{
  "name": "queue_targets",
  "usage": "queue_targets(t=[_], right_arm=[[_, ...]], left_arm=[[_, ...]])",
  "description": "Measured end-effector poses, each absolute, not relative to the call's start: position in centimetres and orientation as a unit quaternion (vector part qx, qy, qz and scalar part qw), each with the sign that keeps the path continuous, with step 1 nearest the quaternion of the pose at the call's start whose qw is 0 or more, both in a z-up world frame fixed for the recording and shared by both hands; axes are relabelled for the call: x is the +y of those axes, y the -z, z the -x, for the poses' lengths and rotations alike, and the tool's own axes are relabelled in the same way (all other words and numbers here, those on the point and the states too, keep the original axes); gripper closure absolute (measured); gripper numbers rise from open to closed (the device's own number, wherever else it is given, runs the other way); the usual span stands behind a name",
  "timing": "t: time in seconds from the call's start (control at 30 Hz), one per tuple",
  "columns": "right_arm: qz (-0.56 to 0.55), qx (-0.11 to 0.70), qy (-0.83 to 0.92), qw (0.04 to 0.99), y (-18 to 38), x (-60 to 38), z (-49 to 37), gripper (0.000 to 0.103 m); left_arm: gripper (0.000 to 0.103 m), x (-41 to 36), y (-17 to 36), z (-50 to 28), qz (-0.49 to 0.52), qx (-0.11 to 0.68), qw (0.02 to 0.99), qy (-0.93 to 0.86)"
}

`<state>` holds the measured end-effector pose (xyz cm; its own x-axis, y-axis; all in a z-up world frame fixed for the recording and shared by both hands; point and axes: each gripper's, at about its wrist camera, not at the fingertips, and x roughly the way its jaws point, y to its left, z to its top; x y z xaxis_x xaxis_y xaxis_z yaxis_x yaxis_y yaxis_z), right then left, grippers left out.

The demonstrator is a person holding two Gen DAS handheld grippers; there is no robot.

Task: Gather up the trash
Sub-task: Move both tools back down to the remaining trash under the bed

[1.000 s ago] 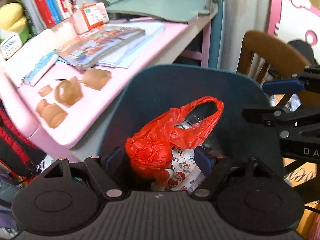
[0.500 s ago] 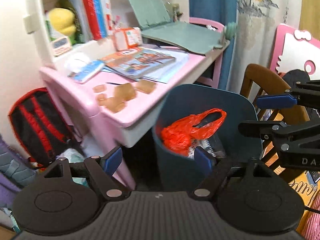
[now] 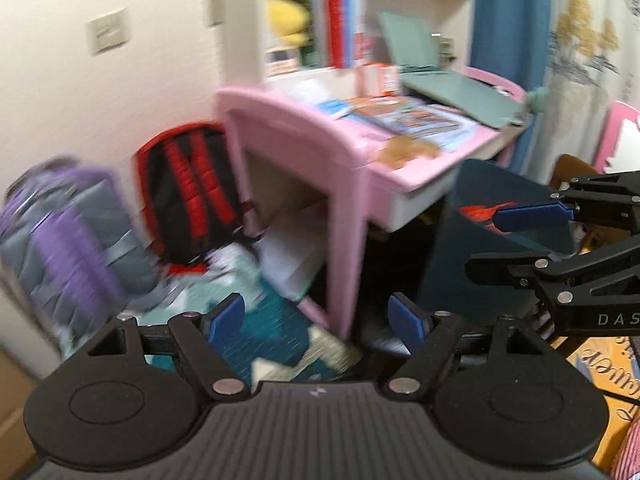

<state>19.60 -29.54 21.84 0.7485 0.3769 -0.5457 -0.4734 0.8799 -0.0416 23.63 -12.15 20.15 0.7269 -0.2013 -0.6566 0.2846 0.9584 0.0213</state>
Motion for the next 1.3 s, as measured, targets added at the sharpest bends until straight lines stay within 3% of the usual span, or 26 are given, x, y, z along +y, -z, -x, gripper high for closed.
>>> queue_targets(t=[0.43, 0.6, 0.93, 1.3], right_arm=[[0.137, 0.316, -0.407, 0.846, -12.7, -9.7, -19.9, 0.052], [0.153, 0.364, -0.451, 0.801, -5.9, -2.8, -21.0, 0.052], [0.191, 0.472, -0.481, 0.714, 10.6, 7.9, -23.3, 0.052], [0.261, 0.519, -0.519, 0.626, 25.5, 16.8, -23.0, 0.053]], left_arm=[[0.019, 8.6, -10.8, -18.8, 0.06, 0.381, 0.923, -0.003], [0.003, 15.9, -5.0, -18.3, 0.12, 0.384, 0.914, -0.046], [0.002, 29.9, 11.5, -16.8, 0.214, 0.416, 0.865, -0.183], [0.003, 37.4, 29.9, -12.7, 0.24, 0.491, 0.798, -0.254]])
